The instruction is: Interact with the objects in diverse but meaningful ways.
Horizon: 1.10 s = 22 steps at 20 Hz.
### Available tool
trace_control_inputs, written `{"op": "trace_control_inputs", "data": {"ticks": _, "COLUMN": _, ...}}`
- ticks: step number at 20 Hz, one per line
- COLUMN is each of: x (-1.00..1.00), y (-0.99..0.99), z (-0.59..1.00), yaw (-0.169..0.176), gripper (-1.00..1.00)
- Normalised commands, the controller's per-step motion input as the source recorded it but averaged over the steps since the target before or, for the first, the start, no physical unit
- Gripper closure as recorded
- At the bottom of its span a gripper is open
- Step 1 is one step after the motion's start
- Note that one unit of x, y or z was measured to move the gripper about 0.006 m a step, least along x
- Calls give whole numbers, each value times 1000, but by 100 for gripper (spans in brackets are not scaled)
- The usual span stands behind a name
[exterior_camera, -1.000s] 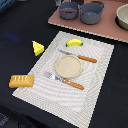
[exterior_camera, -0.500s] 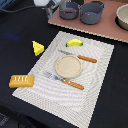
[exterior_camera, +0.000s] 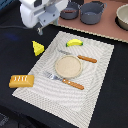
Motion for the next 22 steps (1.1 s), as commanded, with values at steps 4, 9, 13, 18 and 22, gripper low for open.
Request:
{"op": "trace_control_inputs", "data": {"ticks": 4, "x": -552, "y": -155, "z": -563, "yaw": -7, "gripper": -100}}
{"op": "trace_control_inputs", "data": {"ticks": 9, "x": -574, "y": -26, "z": -202, "yaw": -2, "gripper": -100}}
{"op": "trace_control_inputs", "data": {"ticks": 13, "x": -649, "y": 72, "z": -49, "yaw": 0, "gripper": -100}}
{"op": "trace_control_inputs", "data": {"ticks": 18, "x": -229, "y": 0, "z": -100, "yaw": 0, "gripper": -100}}
{"op": "trace_control_inputs", "data": {"ticks": 22, "x": -13, "y": -18, "z": -211, "yaw": -6, "gripper": -100}}
